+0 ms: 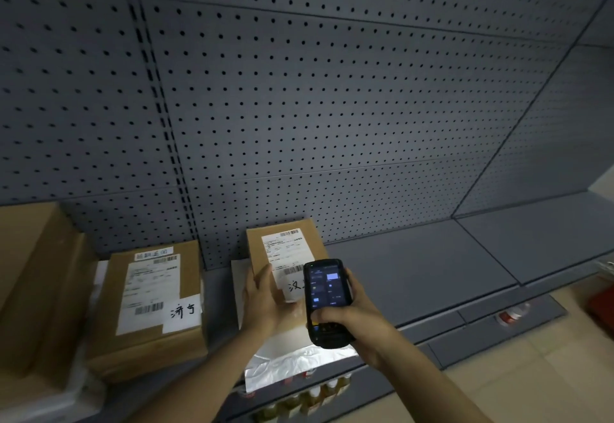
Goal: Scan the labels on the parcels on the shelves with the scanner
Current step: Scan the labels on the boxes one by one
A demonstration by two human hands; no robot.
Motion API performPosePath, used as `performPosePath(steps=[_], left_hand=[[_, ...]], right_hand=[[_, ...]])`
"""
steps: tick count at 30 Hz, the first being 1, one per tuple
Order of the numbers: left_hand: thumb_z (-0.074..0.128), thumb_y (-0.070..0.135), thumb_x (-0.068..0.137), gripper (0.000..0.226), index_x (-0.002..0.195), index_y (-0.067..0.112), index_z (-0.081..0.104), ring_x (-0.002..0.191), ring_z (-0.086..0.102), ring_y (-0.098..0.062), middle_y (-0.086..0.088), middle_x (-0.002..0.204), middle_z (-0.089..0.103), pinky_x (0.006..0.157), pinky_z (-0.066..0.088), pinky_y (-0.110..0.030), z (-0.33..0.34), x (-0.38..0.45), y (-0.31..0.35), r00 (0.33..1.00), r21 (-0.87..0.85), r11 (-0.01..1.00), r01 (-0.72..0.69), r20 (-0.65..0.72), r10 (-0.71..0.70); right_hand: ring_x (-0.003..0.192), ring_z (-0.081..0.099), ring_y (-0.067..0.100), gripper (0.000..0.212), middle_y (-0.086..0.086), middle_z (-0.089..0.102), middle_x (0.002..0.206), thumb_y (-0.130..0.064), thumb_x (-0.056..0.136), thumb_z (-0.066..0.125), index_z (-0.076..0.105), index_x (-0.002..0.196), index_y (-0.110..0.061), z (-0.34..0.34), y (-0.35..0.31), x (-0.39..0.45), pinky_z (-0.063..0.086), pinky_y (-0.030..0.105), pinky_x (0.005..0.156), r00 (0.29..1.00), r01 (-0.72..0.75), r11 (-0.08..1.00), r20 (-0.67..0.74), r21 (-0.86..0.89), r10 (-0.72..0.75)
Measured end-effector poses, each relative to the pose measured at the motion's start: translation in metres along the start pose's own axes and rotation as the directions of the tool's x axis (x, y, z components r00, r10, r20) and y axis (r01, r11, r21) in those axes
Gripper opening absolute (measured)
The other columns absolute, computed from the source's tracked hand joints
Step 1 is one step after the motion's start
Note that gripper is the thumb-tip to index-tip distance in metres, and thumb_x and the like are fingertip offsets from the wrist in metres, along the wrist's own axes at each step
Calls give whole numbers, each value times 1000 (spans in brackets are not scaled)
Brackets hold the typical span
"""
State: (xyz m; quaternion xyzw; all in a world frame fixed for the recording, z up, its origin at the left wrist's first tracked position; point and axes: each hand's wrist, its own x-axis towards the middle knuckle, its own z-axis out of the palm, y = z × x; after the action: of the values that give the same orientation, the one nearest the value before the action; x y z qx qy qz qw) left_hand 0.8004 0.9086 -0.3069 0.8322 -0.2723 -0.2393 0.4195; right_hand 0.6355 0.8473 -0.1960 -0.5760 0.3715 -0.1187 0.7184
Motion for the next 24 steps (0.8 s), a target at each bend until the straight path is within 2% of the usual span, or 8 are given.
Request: performPosePath(steps=[2, 5, 8, 11, 15, 18, 20, 24], left_hand=[[80, 24, 71, 95, 148, 27, 24, 145, 11, -30, -1, 157, 1, 117, 22, -42, -6, -1, -3, 999, 21, 1000, -18, 29, 17], [82, 23, 69, 99, 148, 30, 22, 146, 3, -27, 3, 157, -2, 117, 19, -46, -21, -7, -8, 995, 81, 992, -97, 47, 93], [82, 30, 69, 97, 147, 27, 24, 143, 17, -24, -2, 154, 10, 118, 22, -41, -45, -13, -19, 991, 162, 981, -110, 92, 96], [83, 38, 64, 91, 141, 25, 36, 137, 30, -20, 0, 146, 25, 114, 29, -37, -74, -19, -39, 990, 260, 955, -140, 46, 133], [82, 42, 62, 91, 141, 30, 37, 138, 23, -19, 3, 146, 26, 115, 23, -40, -116, -29, -67, 995, 339, 939, -53, -63, 79], [71, 60, 57, 96, 141, 33, 34, 140, 18, -19, 4, 148, 24, 114, 18, -39, -145, -38, -89, 988, 437, 899, 37, -149, 31], [70, 62, 60, 98, 143, 34, 27, 141, 11, -22, 2, 151, 15, 114, 16, -39, -161, -43, -99, 986, 499, 861, 103, -168, -21], [74, 57, 65, 104, 147, 32, 15, 144, -5, -30, -4, 155, -2, 118, 9, -46, -179, -47, -116, 972, 556, 804, 210, -205, -112]], right_hand=[[94, 68, 28, 83, 15, 70, 112, 1, 54, 77, 50, 129, -24, 6, 1, 4, 60, 43, 81, 1000, 1, 1000, 9, 4, -1], [98, 67, 28, 86, 14, 68, 115, 1, 53, 76, 49, 130, -25, 20, -3, 8, 60, 39, 78, 999, 6, 1000, 44, 11, -7], [95, 67, 23, 83, 9, 69, 108, 3, 53, 74, 49, 126, -27, 40, -6, 13, 58, 32, 68, 996, 6, 1000, 88, 29, -8], [93, 67, 25, 82, 10, 69, 108, 4, 52, 74, 49, 123, -30, 65, -9, 19, 57, 35, 68, 990, -25, 999, 138, 44, 19], [90, 68, 25, 73, 11, 71, 103, 8, 57, 75, 54, 117, -27, 101, -9, 25, 57, 35, 69, 975, -51, 998, 217, 21, 45], [89, 68, 26, 69, 13, 72, 101, 8, 60, 78, 56, 121, -17, 127, -3, 27, 57, 41, 77, 967, -83, 996, 241, -14, 84], [94, 68, 27, 72, 11, 72, 105, 10, 62, 77, 53, 121, -23, 140, 1, 28, 57, 39, 77, 960, -98, 995, 260, -18, 100], [105, 67, 30, 92, 12, 72, 113, -4, 40, 81, 53, 125, -26, 158, 7, 32, 57, 45, 87, 953, -91, 994, 282, -67, 106]])
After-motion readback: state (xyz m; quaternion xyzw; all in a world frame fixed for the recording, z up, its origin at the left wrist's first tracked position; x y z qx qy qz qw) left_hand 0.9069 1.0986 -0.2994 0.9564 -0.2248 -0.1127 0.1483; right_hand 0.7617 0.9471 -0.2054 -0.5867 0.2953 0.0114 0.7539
